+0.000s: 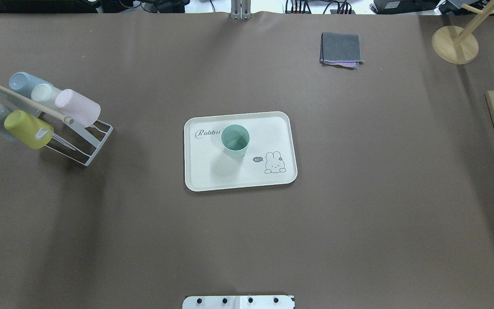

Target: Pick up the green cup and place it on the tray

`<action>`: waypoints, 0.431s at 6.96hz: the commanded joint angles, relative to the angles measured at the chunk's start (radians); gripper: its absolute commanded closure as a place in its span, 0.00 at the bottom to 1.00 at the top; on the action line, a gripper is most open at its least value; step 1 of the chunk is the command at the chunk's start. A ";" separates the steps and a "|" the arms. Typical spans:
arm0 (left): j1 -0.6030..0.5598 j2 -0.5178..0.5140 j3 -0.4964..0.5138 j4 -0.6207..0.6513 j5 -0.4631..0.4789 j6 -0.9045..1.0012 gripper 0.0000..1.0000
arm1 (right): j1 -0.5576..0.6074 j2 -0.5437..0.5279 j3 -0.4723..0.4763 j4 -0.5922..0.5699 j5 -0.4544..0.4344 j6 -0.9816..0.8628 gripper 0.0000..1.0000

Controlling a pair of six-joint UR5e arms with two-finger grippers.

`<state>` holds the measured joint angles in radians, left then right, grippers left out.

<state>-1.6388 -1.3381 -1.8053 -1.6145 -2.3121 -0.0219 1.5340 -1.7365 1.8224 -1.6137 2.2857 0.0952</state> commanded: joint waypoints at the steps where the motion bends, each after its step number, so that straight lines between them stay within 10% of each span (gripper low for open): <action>1: 0.002 -0.024 0.004 0.065 -0.009 -0.001 0.02 | 0.000 0.000 0.001 0.000 0.000 0.000 0.00; 3: 0.002 -0.064 0.007 0.163 -0.023 -0.004 0.02 | 0.000 0.000 0.000 0.000 0.000 0.001 0.00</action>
<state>-1.6369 -1.3811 -1.8019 -1.5061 -2.3234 -0.0244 1.5340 -1.7365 1.8228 -1.6137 2.2856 0.0954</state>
